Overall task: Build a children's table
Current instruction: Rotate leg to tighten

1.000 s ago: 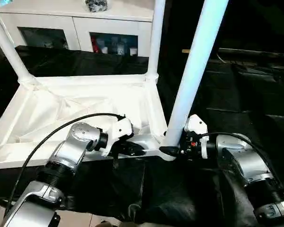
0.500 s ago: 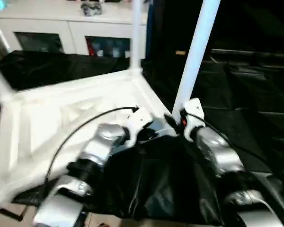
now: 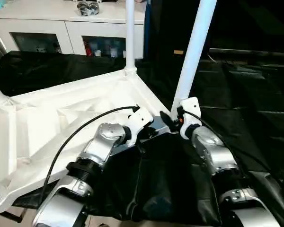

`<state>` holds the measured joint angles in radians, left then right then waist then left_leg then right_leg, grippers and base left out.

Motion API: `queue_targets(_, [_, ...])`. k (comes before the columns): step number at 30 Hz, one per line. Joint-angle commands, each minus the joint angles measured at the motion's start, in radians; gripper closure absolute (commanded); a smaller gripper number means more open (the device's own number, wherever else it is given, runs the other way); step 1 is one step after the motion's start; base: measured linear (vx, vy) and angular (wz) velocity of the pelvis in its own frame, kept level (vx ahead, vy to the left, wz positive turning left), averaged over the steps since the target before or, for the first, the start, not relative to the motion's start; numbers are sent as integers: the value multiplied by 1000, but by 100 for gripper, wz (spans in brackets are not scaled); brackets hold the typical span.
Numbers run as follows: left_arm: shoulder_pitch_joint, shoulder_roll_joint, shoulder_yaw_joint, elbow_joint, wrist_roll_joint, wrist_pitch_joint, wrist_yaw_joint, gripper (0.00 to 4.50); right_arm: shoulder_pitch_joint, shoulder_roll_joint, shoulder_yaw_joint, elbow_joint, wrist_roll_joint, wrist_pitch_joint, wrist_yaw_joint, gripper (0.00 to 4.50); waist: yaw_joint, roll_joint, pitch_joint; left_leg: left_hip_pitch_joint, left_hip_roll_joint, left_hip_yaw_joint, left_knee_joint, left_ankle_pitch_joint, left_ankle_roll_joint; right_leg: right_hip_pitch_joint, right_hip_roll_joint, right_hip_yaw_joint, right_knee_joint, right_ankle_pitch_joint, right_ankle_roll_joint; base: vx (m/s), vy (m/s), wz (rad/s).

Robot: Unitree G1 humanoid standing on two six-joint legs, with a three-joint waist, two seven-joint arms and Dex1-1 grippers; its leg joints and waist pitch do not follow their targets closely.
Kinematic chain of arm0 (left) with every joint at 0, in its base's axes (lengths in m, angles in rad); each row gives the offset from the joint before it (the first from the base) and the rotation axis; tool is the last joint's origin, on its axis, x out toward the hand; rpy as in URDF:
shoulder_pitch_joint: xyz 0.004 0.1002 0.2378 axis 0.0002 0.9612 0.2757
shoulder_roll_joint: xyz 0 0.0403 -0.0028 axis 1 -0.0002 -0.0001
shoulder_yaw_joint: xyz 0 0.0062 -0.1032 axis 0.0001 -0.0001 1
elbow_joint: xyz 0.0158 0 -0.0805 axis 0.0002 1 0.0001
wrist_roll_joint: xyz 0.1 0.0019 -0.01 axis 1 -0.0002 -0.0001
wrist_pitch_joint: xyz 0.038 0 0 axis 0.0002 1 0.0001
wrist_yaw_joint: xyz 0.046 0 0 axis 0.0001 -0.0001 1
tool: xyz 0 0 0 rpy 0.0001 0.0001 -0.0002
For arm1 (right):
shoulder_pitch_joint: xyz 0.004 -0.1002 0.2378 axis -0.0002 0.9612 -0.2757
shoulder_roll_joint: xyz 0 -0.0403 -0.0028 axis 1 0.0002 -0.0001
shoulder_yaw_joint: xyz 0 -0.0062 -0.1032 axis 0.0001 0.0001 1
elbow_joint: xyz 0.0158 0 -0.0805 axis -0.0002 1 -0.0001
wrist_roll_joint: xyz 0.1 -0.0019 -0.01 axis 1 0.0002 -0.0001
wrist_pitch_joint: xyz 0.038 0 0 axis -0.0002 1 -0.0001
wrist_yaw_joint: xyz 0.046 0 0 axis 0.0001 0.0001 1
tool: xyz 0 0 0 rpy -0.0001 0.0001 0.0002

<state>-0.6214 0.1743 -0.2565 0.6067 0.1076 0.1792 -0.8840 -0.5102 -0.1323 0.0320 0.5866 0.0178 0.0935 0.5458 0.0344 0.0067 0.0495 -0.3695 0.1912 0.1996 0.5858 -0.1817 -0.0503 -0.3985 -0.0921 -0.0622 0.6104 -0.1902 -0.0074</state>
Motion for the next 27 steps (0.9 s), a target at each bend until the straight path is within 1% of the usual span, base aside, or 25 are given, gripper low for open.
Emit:
queue_targets(1, [1,4,-10,-49,-48,-72,-68,450,26,-5,71,-18,15,7,115,110,5,-9,-60,5,37,-21,-68,-230,49,45,-56,45,-86,-235,-191,0,0,0])
queue_targets(3, [8,27,-15,-59,-60,-82,-120,450,41,-45,82,-53,36,6,200,110,5,-8,-63,7,38,-20,-65,-207,58,45,-54,44,-80,-191,-209,0,0,0])
queue_targets(5, [15,51,-20,-69,-76,-98,-179,450,60,-92,101,-93,55,6,301,110,5,-7,-64,4,40,-19,-63,-172,75,47,-51,43,-70,-111,-240,0,0,0])
queue_targets(6, [17,60,-21,-73,-82,-100,-199,450,67,-111,110,-108,61,5,339,110,7,-8,-64,6,40,-20,-63,-171,78,48,-51,41,-70,-107,-243,0,0,0])
queue_targets(7, [18,71,-21,-74,-86,-103,-218,450,75,-133,121,-125,68,9,386,110,8,-6,-64,7,41,-18,-62,-175,85,47,-51,42,-69,-102,-253,0,0,0])
queue_targets(8, [18,72,-21,-74,-87,-103,-220,450,76,-136,122,-128,70,10,393,110,10,-4,-64,8,42,-18,-61,-179,86,46,-52,42,-69,-101,-256,0,0,0])
queue_targets(9, [18,86,-23,-75,-90,-105,-243,450,86,-164,137,-153,80,19,454,110,10,-6,-62,8,43,-17,-63,-187,85,46,-51,42,-69,-110,-257,0,0,0])
queue_targets(10, [19,98,-24,-76,-93,-111,-266,450,94,-185,150,-176,89,27,502,110,15,-6,-61,9,44,-17,-63,-197,82,47,-51,42,-71,-127,-255,0,0,0])
queue_targets(11, [19,103,-24,-76,-97,-113,-281,450,97,-195,156,-185,93,26,523,110,18,-9,-60,9,45,-16,-64,-205,80,45,-52,42,-70,-144,-253,0,0,0])
queue_targets(13, [22,117,-25,-79,-103,-120,-310,450,102,-213,168,-200,101,29,565,110,21,-9,-60,11,46,-16,-65,-214,69,44,-54,43,-73,-170,-248,0,0,0])
queue_targets(14, [23,120,-25,-79,-103,-121,-314,450,102,-216,171,-202,102,32,571,125,22,-9,-58,10,46,-16,-65,-220,64,43,-55,44,-75,-184,-245,0,0,0])
queue_targets(15, [23,120,-25,-79,-103,-121,-314,450,102,-216,171,-202,102,32,571,125,22,-9,-59,11,46,-16,-65,-223,61,42,-55,44,-75,-190,-243,0,0,0])
queue_targets(16, [29,133,-27,-87,-108,-119,-333,450,105,-226,183,-211,104,47,598,134,23,-14,-58,13,45,-17,-65,-225,56,42,-55,44,-76,-206,-239,0,0,0])
queue_targets(17, [33,141,-28,-90,-110,-121,-343,450,109,-235,195,-223,107,57,620,134,23,-12,-58,10,46,-17,-66,-217,55,43,-56,45,-74,-208,-236,0,0,0])
queue_targets(18, [34,143,-27,-90,-111,-123,-344,450,112,-238,201,-229,109,59,629,134,23,-13,-58,10,45,-17,-66,-215,54,43,-55,44,-75,-209,-233,0,0,0])
queue_targets(19, [34,143,-27,-90,-111,-123,-345,450,112,-238,201,-229,108,60,630,153,24,-12,-59,11,46,-17,-65,-210,55,42,-55,44,-74,-197,-234,0,0,0])
queue_targets(20, [38,149,-27,-93,-111,-124,-354,450,115,-240,207,-238,106,65,634,164,25,-20,-58,9,46,-17,-65,-203,58,42,-55,44,-72,-196,-233,0,0,0])
queue_targets(21, [38,152,-27,-94,-112,-124,-356,450,113,-240,210,-236,99,62,632,164,25,-20,-59,9,46,-17,-65,-200,58,43,-56,44,-73,-200,-231,0,0,0])
queue_targets(24, [40,155,-29,-95,-113,-122,-360,450,107,-241,212,-229,94,61,637,189,25,-21,-59,10,45,-16,-64,-194,56,41,-56,45,-73,-202,-229,0,0,0])
queue_targets(25, [40,155,-28,-96,-114,-121,-362,450,105,-242,212,-228,95,61,639,189,24,-22,-59,9,45,-16,-64,-190,58,41,-56,45,-72,-199,-228,0,0,0])
queue_targets(27, [44,156,-29,-103,-117,-118,-366,450,103,-243,215,-229,98,65,644,211,25,-22,-59,10,45,-16,-63,-185,59,41,-56,45,-72,-197,-228,0,0,0])
